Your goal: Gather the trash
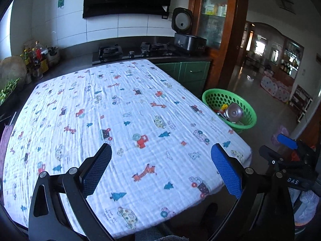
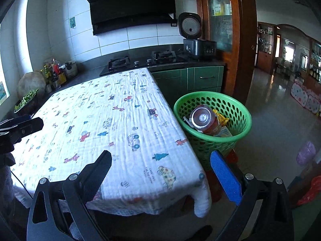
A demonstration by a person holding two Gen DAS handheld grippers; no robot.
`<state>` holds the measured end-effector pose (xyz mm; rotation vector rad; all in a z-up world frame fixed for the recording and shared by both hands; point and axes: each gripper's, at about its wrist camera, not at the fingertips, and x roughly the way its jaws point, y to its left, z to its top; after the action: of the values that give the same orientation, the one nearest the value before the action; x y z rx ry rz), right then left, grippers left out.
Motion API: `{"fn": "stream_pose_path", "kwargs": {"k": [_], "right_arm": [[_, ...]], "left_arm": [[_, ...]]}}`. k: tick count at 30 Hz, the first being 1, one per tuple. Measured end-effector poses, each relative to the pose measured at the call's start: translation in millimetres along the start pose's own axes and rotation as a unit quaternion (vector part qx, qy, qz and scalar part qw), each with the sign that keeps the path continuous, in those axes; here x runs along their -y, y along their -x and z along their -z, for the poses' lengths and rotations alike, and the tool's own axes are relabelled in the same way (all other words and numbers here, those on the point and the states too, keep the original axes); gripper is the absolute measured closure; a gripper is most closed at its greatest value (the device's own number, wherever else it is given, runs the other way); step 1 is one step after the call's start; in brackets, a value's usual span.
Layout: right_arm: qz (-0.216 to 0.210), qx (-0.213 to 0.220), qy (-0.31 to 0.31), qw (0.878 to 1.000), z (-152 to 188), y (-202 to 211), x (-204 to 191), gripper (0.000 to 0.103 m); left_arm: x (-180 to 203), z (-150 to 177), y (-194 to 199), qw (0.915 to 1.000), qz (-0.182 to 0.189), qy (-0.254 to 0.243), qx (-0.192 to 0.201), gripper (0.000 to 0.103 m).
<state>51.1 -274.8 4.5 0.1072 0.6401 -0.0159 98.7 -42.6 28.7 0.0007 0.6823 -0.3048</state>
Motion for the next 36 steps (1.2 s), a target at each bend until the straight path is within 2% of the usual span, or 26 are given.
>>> {"fn": "stream_pose_path", "kwargs": {"k": [5,8,15,20,23,27,36], "right_arm": [[-0.009,-0.001,0.000,1.000,14.8,8.2,-8.4,0.007],[-0.016,0.000,-0.005,1.000,21.0,14.6,-12.1,0.007],[-0.024,0.023,-0.003,0.999,30.7,33.3,-24.1,0.007],[-0.014,0.041,-0.003,0.999,35.1,44.1,-30.1,0.007],[0.000,0.050,0.002,0.999,37.9,48.9,-31.4,0.007],[-0.002,0.052,-0.006,0.999,41.5,51.6,-27.6,0.007],[0.003,0.056,-0.001,0.998,43.6,53.8,-28.4,0.007]], "left_arm": [[-14.8,23.2,8.8,0.9997,-0.011,0.022,0.000,0.005],[-17.9,32.3,17.0,0.9992,-0.030,0.020,0.016,0.005],[-17.8,43.8,40.9,0.9978,-0.033,0.014,0.056,0.005],[-6.2,46.4,51.9,0.9955,-0.035,-0.005,0.088,0.005],[-1.2,48.5,52.1,0.9958,-0.026,-0.010,0.088,0.005],[0.7,52.0,51.4,0.9959,-0.018,-0.008,0.089,0.005],[6.4,57.8,46.2,0.9957,-0.033,-0.022,0.084,0.005]]}}
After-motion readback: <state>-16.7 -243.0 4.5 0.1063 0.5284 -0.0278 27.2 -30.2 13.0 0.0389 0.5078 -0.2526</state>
